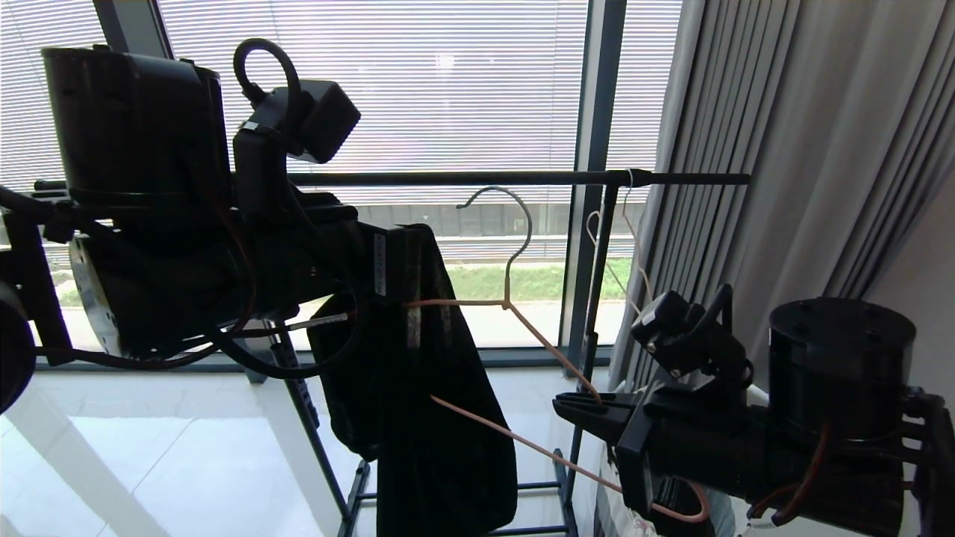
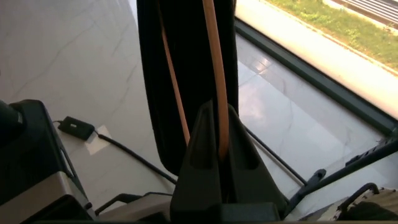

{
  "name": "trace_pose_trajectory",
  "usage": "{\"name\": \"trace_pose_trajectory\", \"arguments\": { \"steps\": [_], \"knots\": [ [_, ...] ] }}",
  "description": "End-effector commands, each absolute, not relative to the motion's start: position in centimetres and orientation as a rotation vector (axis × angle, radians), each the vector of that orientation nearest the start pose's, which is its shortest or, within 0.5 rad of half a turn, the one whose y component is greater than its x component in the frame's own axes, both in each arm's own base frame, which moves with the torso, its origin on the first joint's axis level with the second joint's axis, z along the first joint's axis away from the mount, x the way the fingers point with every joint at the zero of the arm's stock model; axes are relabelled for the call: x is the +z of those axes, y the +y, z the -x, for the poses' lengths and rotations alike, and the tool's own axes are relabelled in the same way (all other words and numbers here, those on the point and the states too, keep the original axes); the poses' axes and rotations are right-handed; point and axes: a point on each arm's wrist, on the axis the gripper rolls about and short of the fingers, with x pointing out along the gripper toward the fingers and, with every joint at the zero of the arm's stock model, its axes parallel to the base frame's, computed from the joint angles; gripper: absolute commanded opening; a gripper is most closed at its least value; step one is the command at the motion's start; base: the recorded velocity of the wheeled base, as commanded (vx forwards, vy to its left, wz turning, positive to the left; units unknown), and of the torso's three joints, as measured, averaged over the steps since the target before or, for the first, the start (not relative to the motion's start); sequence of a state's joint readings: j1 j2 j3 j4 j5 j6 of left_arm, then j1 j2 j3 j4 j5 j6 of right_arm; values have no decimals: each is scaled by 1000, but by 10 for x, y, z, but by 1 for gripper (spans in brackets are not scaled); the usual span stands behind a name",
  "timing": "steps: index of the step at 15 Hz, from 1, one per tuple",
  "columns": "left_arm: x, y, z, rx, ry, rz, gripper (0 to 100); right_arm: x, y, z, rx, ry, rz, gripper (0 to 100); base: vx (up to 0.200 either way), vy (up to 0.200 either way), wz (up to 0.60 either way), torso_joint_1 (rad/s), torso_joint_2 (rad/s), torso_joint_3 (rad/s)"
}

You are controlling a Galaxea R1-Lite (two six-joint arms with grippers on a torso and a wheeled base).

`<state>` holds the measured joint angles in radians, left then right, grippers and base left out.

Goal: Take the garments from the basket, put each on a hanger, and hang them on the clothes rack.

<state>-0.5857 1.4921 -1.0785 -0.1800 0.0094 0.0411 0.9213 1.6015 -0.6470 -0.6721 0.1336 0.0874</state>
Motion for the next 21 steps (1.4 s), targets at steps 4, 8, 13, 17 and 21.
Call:
{"name": "trace_pose_trajectory", "arguments": {
  "steps": [4,8,13,17,21],
  "knots": [
    [276,-164,-207,-659,204,-112,0,165,253,-190,1023,331,31,0,0,0,0,0,0,0],
    [276,-166,-204,-669,204,-117,0,161,263,-199,1012,335,29,0,0,0,0,0,0,0],
    [275,-156,-194,-664,201,-118,100,159,259,-211,889,328,4,0,0,0,0,0,0,0],
    [276,-152,-190,-662,194,-117,100,162,259,-212,847,286,-8,0,0,0,0,0,0,0],
    [267,-129,-192,-569,214,-145,100,168,251,-208,825,229,1,0,0,0,0,0,0,0]
  ]
}}
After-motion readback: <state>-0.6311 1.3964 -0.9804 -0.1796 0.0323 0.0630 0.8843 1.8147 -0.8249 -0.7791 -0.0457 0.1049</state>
